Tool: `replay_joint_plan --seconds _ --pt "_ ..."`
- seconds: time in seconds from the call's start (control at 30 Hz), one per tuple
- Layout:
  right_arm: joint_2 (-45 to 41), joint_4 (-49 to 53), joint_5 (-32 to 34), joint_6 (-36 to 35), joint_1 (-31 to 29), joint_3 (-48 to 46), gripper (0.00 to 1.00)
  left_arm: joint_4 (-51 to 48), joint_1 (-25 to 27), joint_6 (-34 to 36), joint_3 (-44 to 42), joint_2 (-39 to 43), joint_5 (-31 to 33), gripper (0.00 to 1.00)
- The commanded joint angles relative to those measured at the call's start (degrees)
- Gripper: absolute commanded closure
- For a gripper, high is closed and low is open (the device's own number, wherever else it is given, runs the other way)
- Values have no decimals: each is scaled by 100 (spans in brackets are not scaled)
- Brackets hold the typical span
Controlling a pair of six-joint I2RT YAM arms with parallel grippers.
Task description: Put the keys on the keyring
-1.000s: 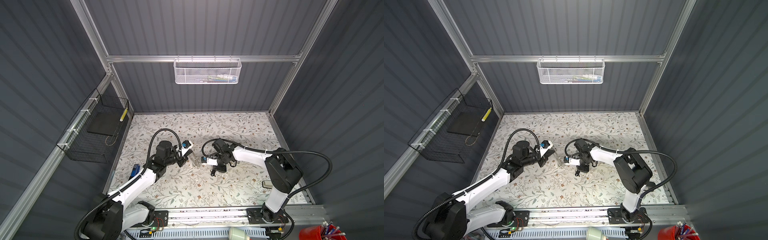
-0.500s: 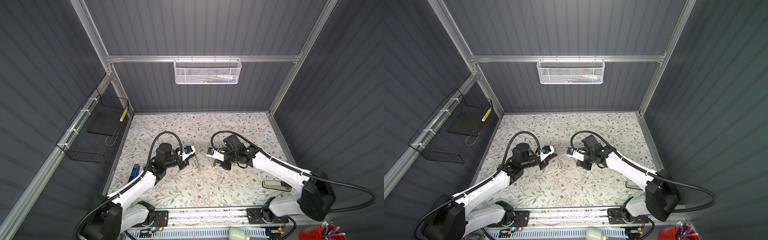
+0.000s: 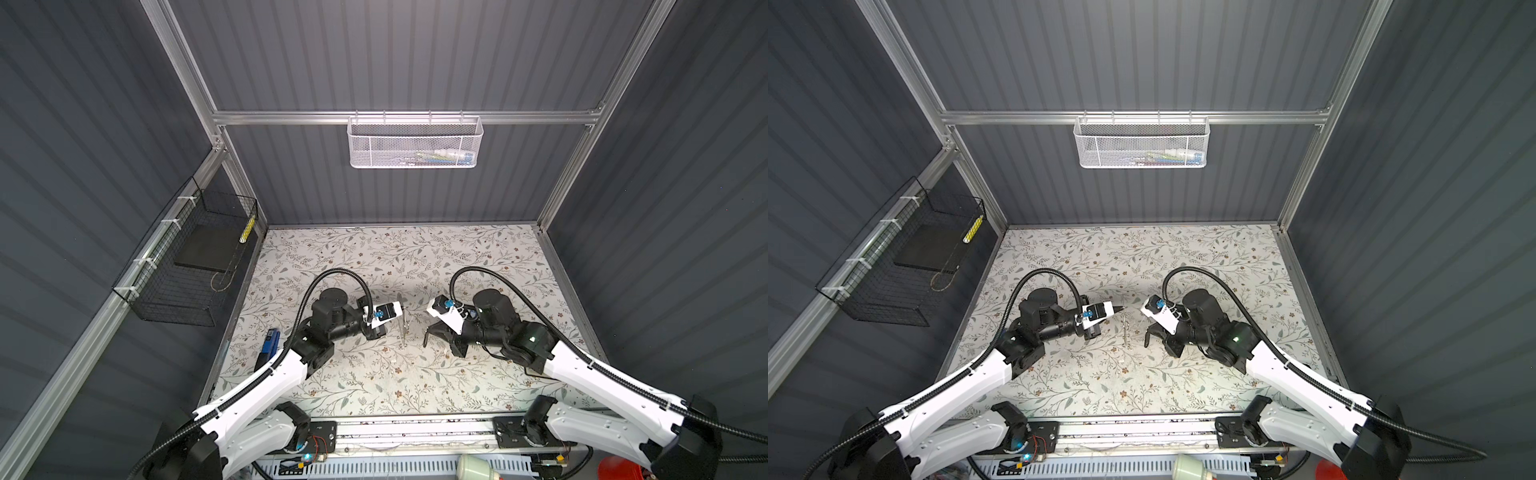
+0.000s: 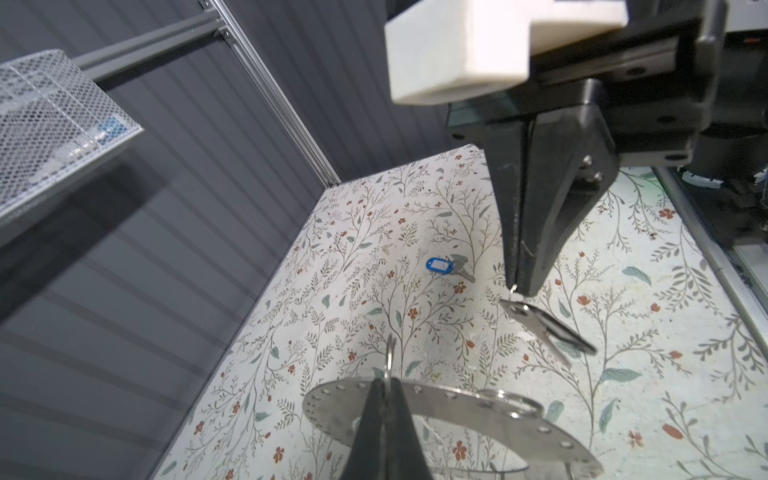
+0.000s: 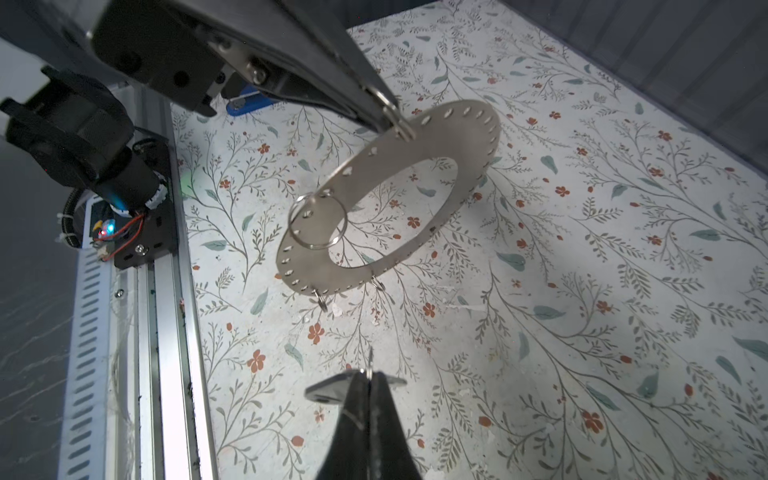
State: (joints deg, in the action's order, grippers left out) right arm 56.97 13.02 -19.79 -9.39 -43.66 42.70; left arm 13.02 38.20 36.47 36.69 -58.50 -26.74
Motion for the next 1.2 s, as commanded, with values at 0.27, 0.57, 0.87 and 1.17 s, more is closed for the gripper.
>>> replay_joint_plan --seconds 0.27,0.57,0.87,1.17 --pt "-646 -1322 -7 918 -90 -340 100 -419 711 150 625 -157 653 100" --pt "-740 -1633 -7 924 -151 -417 100 -493 830 80 841 -401 675 100" --pt "-661 -1646 317 999 -157 -425 100 -441 884 14 840 -379 598 100" --pt "-538 -1588 497 1117 -159 -387 100 -334 935 18 819 -311 579 100"
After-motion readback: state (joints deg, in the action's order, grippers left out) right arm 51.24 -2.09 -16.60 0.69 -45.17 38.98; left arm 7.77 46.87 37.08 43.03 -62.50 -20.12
